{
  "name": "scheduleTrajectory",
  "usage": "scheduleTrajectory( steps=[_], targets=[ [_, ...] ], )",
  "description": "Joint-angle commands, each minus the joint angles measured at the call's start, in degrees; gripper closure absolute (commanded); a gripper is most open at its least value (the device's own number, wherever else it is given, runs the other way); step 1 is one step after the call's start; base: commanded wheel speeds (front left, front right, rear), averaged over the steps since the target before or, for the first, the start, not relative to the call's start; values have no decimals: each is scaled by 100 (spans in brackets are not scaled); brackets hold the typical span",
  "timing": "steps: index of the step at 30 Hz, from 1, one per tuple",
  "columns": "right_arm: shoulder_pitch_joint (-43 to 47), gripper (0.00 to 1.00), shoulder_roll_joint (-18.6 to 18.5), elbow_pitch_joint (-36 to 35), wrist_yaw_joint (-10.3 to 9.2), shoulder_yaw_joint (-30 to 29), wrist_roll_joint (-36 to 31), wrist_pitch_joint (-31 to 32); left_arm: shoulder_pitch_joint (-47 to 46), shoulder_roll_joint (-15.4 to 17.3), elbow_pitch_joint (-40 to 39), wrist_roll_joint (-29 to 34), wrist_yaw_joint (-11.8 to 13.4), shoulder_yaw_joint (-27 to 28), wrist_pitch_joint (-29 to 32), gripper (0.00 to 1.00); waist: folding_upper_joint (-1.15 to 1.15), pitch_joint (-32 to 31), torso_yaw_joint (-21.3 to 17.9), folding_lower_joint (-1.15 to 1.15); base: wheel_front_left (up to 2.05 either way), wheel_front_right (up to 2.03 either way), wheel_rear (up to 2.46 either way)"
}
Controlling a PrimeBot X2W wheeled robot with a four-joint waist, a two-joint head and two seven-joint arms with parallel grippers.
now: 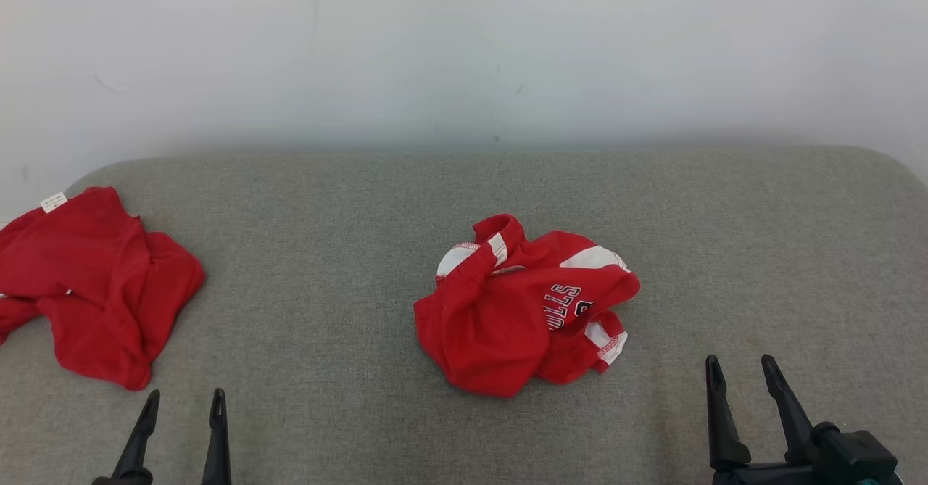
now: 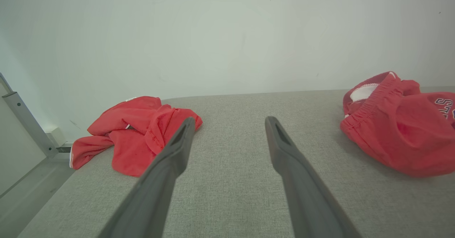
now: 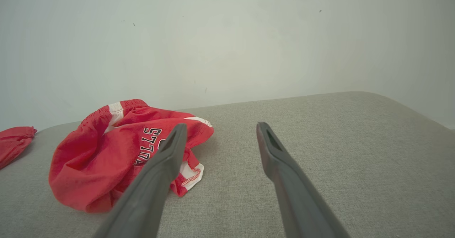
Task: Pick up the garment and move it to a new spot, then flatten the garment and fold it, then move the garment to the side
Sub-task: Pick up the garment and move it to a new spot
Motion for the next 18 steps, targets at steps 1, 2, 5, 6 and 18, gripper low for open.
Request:
scheduleTrajectory(
  steps=[1,2,5,6,18],
  targets=[
    [16,0,-4,12,19,3,-26,-4,-9,-20,19,18,-12,26,-21,0,0,-3,5,0,0,0,0],
    [12,0,-4,15,19,4,-25,-4,-15,-25,25,26,-22,32,-21,0,0,-4,8,0,0,0,0],
    [3,0,-4,22,19,4,-19,-4,-27,-41,33,38,-41,51,-21,0,0,-6,17,0,0,0,0],
    [0,0,-4,26,19,7,-18,-4,-26,-44,36,40,-34,55,-21,0,0,-8,19,0,0,0,0],
    [-11,0,-4,34,19,10,-12,-4,-31,-77,73,91,-101,114,-21,0,0,1,20,0,0,0,0]
  ],
)
